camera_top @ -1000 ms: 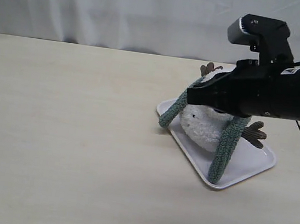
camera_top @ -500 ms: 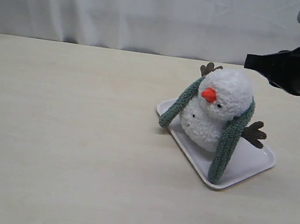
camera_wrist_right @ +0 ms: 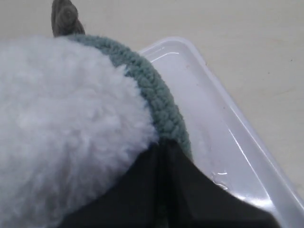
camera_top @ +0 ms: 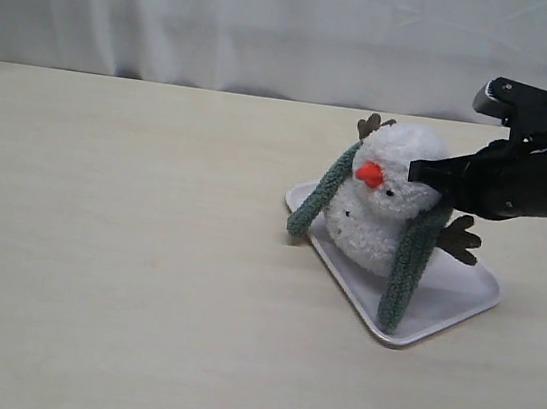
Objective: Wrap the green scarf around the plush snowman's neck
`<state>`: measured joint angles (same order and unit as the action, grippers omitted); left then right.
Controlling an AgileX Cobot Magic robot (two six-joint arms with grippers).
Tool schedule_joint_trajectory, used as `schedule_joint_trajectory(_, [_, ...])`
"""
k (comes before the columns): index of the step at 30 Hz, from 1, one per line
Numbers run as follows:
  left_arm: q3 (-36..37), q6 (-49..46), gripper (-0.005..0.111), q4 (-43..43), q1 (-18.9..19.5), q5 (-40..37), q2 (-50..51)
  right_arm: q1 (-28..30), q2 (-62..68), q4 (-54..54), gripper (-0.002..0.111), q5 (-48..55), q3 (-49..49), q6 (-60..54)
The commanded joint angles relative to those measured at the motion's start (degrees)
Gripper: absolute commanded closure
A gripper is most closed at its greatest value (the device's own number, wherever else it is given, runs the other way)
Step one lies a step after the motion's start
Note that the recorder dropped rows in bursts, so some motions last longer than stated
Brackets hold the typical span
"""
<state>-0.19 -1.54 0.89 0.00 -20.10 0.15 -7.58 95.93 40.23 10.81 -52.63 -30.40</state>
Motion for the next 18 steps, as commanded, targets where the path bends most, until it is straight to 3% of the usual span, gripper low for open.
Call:
schedule_joint_trajectory(1, [0.19, 0.11, 0.107, -0.06, 0.0, 0.94, -0.15, 0.37, 1.46, -0.63, 0.104, 0.92, -0.46, -0.46])
schedule_joint_trajectory(11, [0.19, 0.11, 0.107, -0.06, 0.0, 0.58, -0.15, 0.37, -2.8, -0.63, 0.102, 3.39, -0.69, -2.11])
schedule_joint_trajectory(17, [0.19, 0.11, 0.107, -0.06, 0.0, 0.68, -0.15, 2.79, -11.36, -0.85, 0.06, 9.59, -0.69, 0.02])
schedule_joint_trajectory(18, [0.19, 0.11, 0.107, -0.06, 0.0, 0.68, -0.15, 4.03, -11.94, -0.85, 0.059, 10.99, -0.69, 0.98])
